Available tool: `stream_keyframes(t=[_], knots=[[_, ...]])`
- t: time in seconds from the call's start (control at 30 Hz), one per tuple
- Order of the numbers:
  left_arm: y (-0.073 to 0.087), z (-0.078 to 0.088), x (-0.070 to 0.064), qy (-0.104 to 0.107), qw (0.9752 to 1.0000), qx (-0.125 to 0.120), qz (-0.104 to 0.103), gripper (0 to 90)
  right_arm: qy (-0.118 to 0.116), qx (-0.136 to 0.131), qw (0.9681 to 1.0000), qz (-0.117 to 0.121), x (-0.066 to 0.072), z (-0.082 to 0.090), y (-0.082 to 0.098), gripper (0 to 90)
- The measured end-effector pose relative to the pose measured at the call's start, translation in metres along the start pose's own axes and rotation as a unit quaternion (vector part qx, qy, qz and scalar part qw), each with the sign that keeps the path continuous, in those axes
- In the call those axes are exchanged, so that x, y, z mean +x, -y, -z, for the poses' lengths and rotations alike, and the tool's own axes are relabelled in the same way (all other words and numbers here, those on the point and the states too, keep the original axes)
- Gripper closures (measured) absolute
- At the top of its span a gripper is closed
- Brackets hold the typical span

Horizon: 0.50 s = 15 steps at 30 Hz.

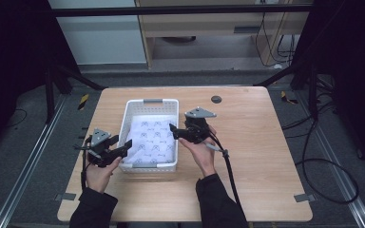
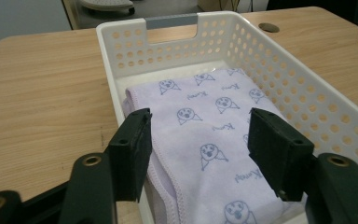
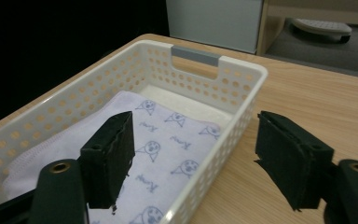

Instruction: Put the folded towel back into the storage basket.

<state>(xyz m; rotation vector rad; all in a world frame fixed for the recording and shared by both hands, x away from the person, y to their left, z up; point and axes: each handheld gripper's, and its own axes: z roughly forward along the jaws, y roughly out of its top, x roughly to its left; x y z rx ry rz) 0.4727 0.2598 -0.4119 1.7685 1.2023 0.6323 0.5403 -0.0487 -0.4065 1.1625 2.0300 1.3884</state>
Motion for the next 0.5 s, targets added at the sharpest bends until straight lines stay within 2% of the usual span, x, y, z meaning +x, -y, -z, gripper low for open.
stream_keyframes(t=[0.17, 0.2, 0.33, 0.37, 0.4, 0.5], knots=[[0.002, 0.009, 0.003, -0.007, 1.0, -0.007, 0.002, 34.0, 0.004, -0.006, 1.0, -0.002, -0.009, 0.019, 0.009, 22.0], [0.003, 0.011, 0.005, -0.01, 0.9999, -0.007, -0.002, 32.4, 0.009, -0.011, 0.9999, -0.003, -0.015, 0.031, 0.017, 20.7], [0.008, 0.017, 0.008, -0.015, 0.9998, -0.007, -0.013, 30.7, 0.017, -0.015, 0.9997, -0.009, -0.026, 0.05, 0.029, 18.2], [0.008, 0.017, 0.008, -0.015, 0.9998, -0.007, -0.013, 30.6, 0.017, -0.015, 0.9997, -0.009, -0.026, 0.05, 0.029, 18.2], [0.01, 0.018, 0.01, -0.015, 0.9998, -0.009, -0.012, 30.5, 0.022, -0.015, 0.9996, -0.01, -0.032, 0.06, 0.037, 17.2], [0.012, 0.02, 0.013, -0.013, 0.9998, -0.012, -0.01, 29.5, 0.028, -0.015, 0.9994, -0.014, -0.039, 0.071, 0.047, 16.8]])
